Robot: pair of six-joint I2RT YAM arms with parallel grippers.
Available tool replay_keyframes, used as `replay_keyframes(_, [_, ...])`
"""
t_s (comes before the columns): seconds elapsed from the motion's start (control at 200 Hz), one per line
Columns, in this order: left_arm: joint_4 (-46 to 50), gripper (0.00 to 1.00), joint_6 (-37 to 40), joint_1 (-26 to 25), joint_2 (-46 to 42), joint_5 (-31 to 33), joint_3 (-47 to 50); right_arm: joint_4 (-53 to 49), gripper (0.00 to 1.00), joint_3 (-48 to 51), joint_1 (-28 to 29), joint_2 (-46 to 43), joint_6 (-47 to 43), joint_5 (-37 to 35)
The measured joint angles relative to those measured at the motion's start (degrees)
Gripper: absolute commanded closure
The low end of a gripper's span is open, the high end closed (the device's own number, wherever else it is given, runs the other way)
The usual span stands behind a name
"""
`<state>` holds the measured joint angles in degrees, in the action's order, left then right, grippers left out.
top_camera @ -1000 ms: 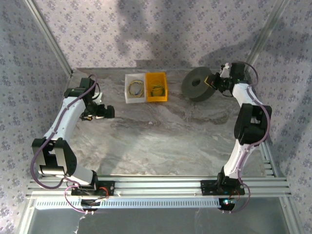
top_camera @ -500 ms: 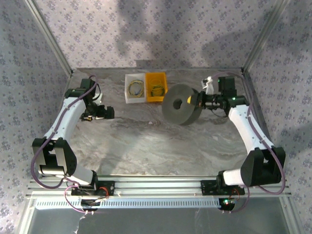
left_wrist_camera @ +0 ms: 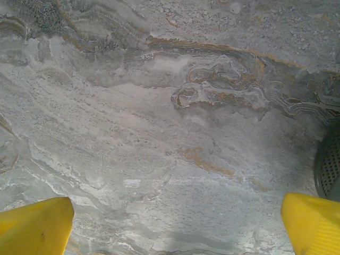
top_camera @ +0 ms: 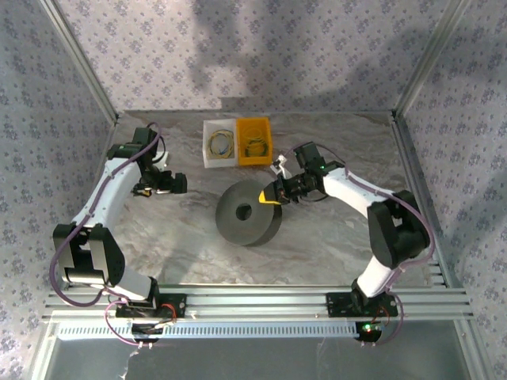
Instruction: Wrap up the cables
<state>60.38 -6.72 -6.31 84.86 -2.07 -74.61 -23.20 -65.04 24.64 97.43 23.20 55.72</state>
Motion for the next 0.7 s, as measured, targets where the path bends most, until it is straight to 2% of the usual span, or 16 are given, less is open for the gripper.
replay_keyframes(0.315, [-0.3,0.00,0.3,0.0,0.0,0.2,0.0,-13.9,1.00,-11.4,-2.1,8.2,-15.4,2.4])
replay_keyframes(0.55, [-0.3,0.00,1.6,0.0,0.0,0.5,0.0,-16.1,1.00,-15.8,-3.5,17.9,-19.0,5.1])
replay_keyframes(0.7, [-0.4,0.00,1.7,0.0,-0.1,0.6,0.1,-15.5,1.00,-16.2,-3.2,19.1,-19.1,4.9])
